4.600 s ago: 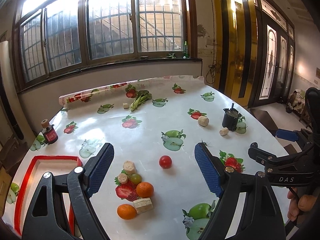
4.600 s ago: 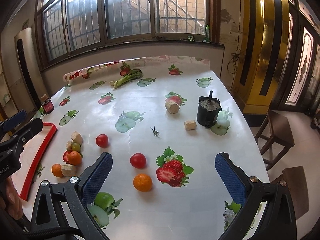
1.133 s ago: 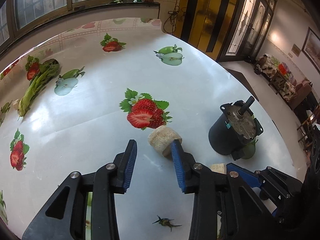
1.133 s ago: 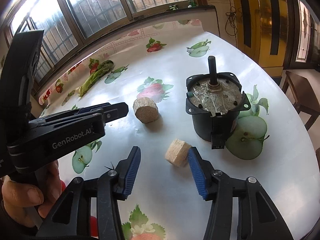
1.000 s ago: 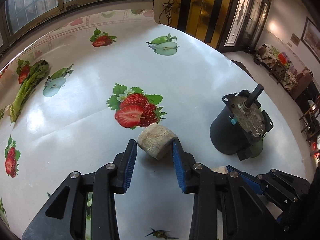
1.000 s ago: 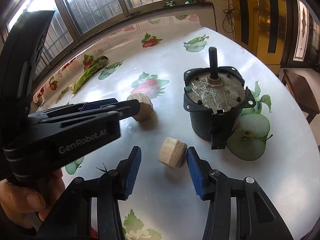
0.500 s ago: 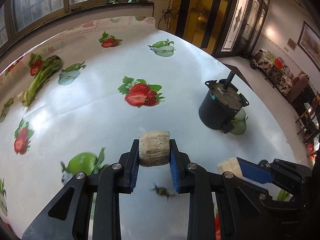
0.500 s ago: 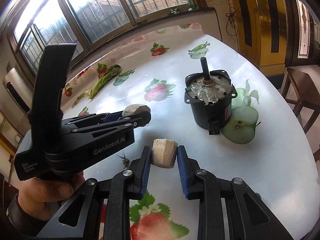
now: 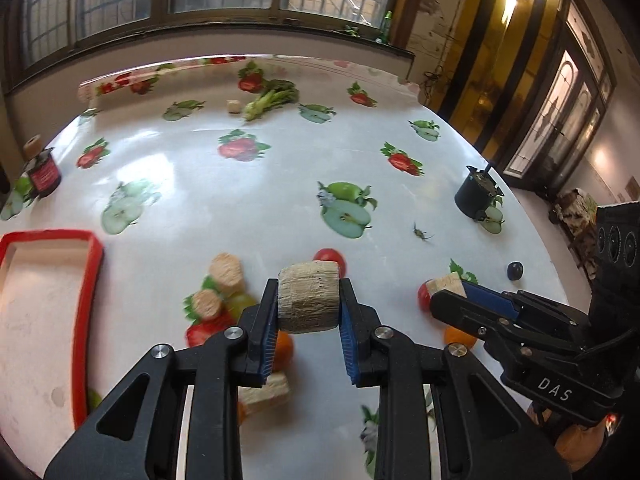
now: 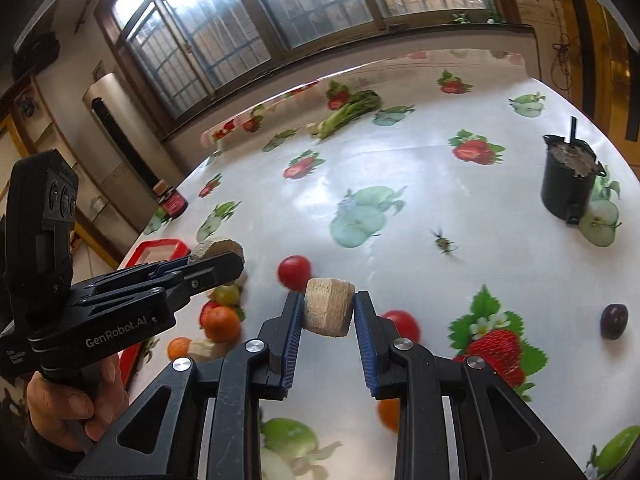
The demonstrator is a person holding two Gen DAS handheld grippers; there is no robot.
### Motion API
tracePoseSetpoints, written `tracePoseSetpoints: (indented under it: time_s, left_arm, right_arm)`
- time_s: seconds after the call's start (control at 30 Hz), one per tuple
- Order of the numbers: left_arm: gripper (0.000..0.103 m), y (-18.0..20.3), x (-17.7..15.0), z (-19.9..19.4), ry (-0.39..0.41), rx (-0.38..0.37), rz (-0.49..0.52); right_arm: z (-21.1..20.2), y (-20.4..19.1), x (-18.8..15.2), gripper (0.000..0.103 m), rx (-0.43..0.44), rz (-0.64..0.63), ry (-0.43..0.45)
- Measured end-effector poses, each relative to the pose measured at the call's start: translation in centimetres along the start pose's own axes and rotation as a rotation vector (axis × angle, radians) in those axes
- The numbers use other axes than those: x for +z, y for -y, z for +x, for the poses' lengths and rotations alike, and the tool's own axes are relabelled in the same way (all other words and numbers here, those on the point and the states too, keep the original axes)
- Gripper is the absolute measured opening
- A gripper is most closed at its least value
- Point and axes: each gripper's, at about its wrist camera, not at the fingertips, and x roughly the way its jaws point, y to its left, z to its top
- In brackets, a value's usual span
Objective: Organize fruits
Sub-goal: 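Carry the beige cylinder and beige block in both grippers over the red tray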
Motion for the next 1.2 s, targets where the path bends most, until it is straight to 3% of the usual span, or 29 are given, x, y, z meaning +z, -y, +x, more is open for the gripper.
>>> tracePoseSetpoints:
  time_s: [0.47,0.77,1.2]
  left_arm:
    - [0.024,-9.8,-6.2,-7.8,0.07,0.112,-0.171]
    - [0.024,-13.4,-8.3,-9.3,0.077,0.191,-0.2]
    - [0.025,-18.9,-10.6,-10.2,0.059,0.229,-0.294]
  right_arm:
    - [-0.2,-10.6,-2.3,0.027,0.072,-0.118,0.006]
    - [1.6,-14.6,-2.8,0.027,0.104,-0.183,-0.023]
    - [5.0,-20.6,-2.5,0.027,0.214,-0.279,-0.087]
